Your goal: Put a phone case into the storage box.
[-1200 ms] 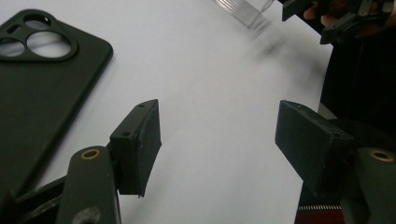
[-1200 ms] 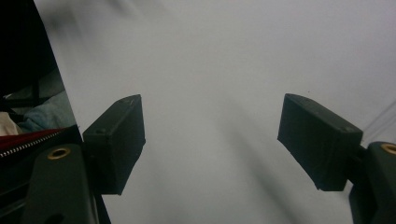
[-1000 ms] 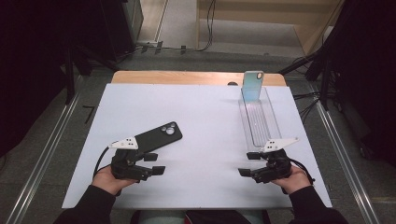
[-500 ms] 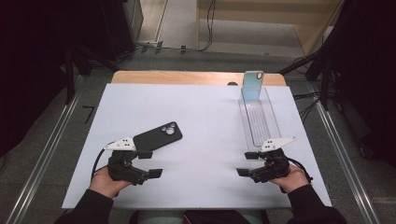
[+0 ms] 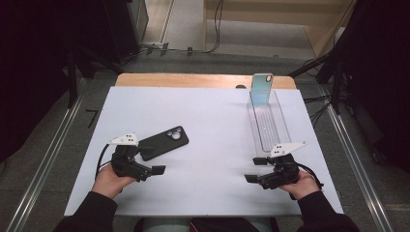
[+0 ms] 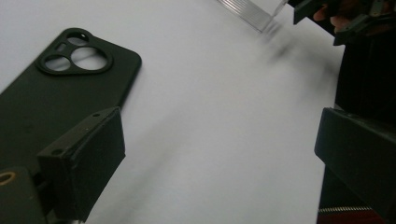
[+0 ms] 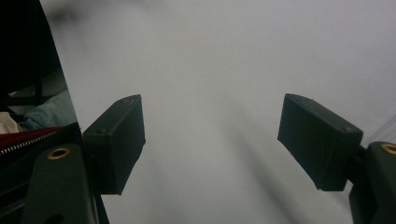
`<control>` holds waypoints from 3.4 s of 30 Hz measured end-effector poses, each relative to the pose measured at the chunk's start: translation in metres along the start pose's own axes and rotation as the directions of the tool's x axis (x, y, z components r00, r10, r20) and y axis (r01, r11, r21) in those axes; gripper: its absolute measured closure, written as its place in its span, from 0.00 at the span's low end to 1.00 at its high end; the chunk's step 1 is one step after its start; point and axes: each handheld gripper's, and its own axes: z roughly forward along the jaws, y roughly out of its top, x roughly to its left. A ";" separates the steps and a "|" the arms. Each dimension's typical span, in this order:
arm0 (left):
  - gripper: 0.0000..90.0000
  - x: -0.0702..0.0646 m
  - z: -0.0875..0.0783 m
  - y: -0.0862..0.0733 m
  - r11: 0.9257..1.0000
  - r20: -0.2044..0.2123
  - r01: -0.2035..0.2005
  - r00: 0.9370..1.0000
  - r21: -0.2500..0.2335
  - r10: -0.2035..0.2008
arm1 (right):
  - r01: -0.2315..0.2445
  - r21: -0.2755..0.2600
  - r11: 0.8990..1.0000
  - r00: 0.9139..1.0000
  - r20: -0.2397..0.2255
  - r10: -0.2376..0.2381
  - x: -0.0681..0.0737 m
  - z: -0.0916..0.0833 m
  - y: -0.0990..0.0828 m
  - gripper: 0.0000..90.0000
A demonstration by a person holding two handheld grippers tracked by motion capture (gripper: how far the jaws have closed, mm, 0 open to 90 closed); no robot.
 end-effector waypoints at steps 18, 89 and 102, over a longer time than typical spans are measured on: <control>0.08 0.028 0.006 0.032 0.998 0.002 -0.055 0.998 -0.005 0.055 | -0.001 -0.005 1.000 1.000 0.003 0.001 0.000 -0.001 -0.001 0.24; 0.00 0.084 0.071 0.020 0.974 -0.149 -0.162 0.971 0.161 0.186 | -0.007 0.003 1.000 1.000 -0.002 0.007 0.000 -0.001 -0.003 0.23; 0.09 0.075 0.075 0.016 0.949 -0.239 -0.238 0.928 0.205 0.284 | -0.005 0.006 1.000 1.000 -0.006 0.005 0.000 -0.001 -0.003 0.23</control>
